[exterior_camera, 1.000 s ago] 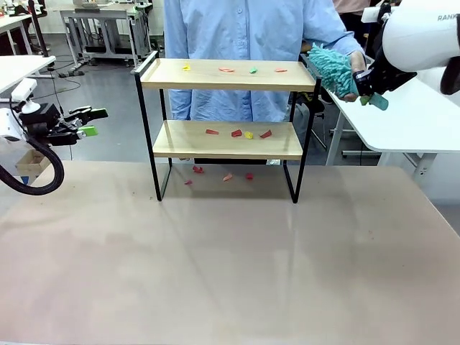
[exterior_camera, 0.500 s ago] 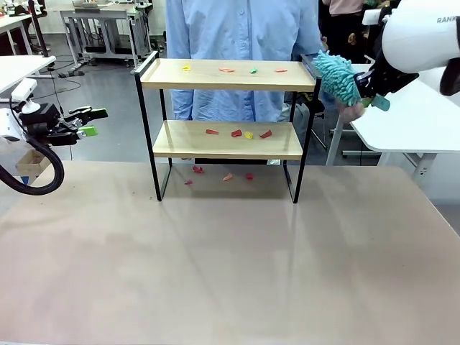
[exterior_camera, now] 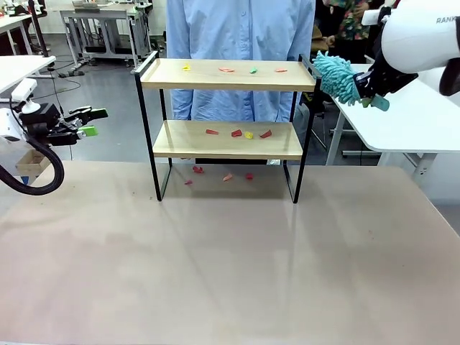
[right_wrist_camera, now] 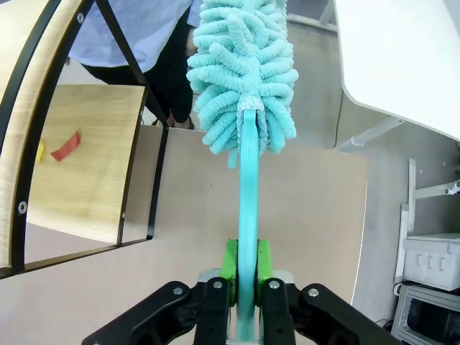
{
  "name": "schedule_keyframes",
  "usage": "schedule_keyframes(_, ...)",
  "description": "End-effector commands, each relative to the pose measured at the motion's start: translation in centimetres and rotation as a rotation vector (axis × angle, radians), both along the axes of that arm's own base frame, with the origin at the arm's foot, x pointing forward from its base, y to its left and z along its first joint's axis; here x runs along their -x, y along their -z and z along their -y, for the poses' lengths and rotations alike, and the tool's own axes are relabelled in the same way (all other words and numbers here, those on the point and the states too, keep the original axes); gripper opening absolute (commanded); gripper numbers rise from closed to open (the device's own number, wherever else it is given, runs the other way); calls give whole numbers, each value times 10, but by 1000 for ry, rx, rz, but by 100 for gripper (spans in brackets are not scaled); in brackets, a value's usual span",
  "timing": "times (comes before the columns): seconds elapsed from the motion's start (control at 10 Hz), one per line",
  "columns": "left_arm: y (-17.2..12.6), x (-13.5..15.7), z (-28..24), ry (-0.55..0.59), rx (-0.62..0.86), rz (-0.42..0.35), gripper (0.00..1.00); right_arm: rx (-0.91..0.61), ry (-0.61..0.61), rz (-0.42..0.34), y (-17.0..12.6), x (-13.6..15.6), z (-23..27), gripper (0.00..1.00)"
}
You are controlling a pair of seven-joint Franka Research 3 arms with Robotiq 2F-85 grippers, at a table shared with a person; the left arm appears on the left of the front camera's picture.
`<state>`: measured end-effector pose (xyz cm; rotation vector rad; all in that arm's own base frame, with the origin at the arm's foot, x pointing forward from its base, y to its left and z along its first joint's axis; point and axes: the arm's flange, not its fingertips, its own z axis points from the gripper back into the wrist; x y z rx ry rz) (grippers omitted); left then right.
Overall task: Clean the shelf.
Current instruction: Clean the specific section of the Shelf indicated by the human with the Duster.
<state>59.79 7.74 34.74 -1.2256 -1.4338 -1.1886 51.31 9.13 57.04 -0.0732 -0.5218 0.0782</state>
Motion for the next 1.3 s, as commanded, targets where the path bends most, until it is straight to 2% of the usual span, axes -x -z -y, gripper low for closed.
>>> schedule_keyframes(0.0, -2, 1, -1, 3, -4, 4, 100, -8, -11, 10, -2, 1, 1, 0)
schedule_keyframes(0.2, -2, 1, -1, 3, -4, 4, 100, -8, -11, 10, -2, 1, 1, 0)
schedule_keyframes(0.3, -2, 1, -1, 3, -4, 4, 100, 0, 0, 0, 0, 0, 0, 13)
schedule_keyframes(0.5, -2, 1, -1, 3, -4, 4, 100, 86, -75, -31, -24, 19, 44, 13)
schedule_keyframes(0.9, -2, 1, -1, 3, -4, 4, 100, 265, -372, -218, -71, 54, 105, 13)
schedule_keyframes(1.2, -2, 1, -1, 3, -4, 4, 100, 444, -628, -425, -75, 105, 116, 13)
